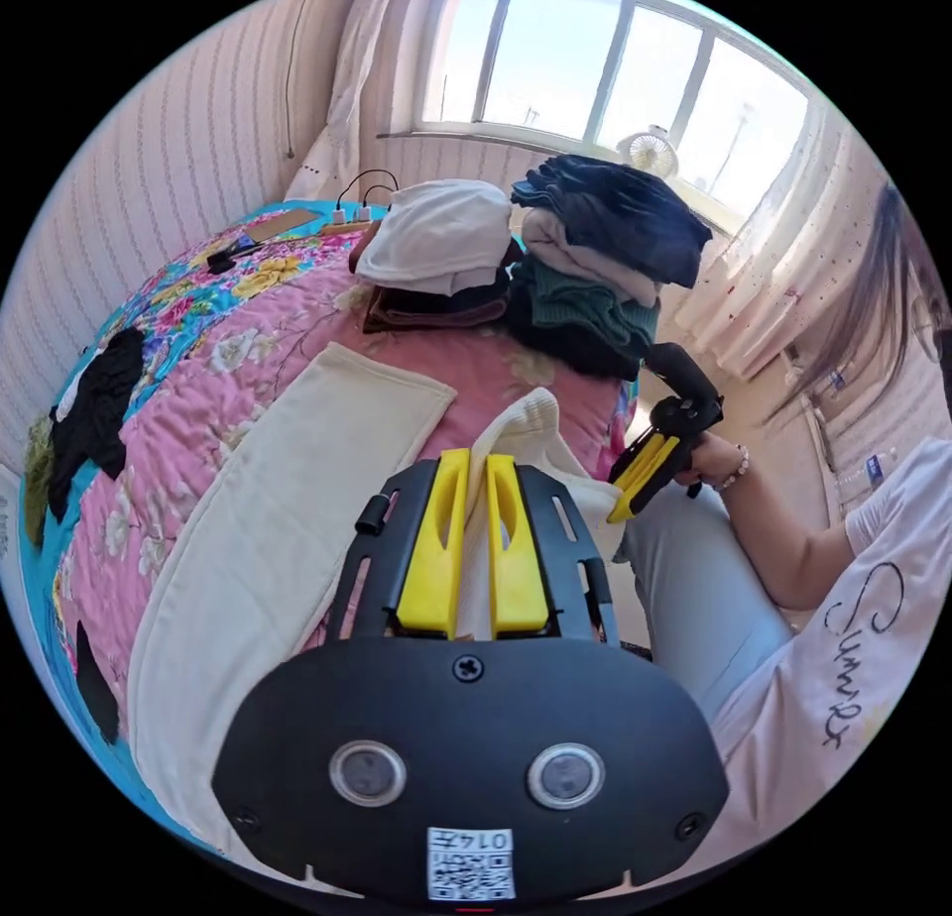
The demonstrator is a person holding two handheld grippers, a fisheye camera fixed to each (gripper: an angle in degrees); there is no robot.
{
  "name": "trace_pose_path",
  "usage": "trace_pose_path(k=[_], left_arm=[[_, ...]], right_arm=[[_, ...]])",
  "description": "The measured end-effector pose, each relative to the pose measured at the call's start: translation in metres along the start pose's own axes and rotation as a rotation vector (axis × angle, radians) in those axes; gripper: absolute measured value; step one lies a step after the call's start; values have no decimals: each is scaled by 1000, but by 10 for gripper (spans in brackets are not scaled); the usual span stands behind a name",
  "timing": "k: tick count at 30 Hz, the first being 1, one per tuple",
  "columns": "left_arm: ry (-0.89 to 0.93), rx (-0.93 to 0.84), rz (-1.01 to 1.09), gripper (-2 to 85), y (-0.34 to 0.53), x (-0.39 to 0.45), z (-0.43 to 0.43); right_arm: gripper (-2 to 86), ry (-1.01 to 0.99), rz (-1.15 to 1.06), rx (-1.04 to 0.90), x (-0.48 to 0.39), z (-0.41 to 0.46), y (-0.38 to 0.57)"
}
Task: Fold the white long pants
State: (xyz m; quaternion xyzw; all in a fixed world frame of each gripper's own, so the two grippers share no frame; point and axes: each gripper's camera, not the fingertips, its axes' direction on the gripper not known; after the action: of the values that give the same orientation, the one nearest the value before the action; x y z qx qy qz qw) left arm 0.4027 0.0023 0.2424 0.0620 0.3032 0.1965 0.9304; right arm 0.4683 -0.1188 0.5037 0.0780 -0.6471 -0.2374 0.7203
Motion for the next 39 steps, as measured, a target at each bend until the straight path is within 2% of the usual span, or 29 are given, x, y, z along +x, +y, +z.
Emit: trace_pose_path(k=[4, 6, 8, 11, 13, 19, 25, 31, 33, 35, 37, 39], left_arm=[[-16, 73, 136, 28, -23, 31, -4], [-26, 30, 111, 33, -35, 32, 27], [16, -127, 24, 46, -40, 18, 94], [47, -310, -34, 53, -32, 6, 154], [55, -293, -21, 53, -33, 8, 148], [-6, -192, 111, 60, -37, 29, 89], [-49, -243, 148, 68, -27, 35, 97], [68, -211, 60, 17, -15, 15, 61], [41, -190, 91, 14, -17, 20, 37], [-38, -168, 164, 18, -18, 26, 12], [-46, -183, 169, 29, -16, 22, 11], [-34, -239, 139, 43, -7, 14, 27]], right_arm=[[18, 36, 15, 152, -26, -42, 33], [18, 58, 96, 166, -14, -44, 38], [20, 77, 279, 86, 21, -25, 35], [29, 132, 392, -39, 37, -5, 26], [40, 156, 355, -25, 32, -8, 24], [92, 38, 371, 94, 43, -25, 38], [73, 60, 420, -58, 52, -7, 28], [22, 103, 412, -102, 50, -2, 24], [16, 83, 352, -25, 42, -13, 31], [12, 34, 343, 181, 40, -38, 52], [11, -36, 379, 248, 48, -44, 63], [10, -11, 413, 204, 51, -41, 59]])
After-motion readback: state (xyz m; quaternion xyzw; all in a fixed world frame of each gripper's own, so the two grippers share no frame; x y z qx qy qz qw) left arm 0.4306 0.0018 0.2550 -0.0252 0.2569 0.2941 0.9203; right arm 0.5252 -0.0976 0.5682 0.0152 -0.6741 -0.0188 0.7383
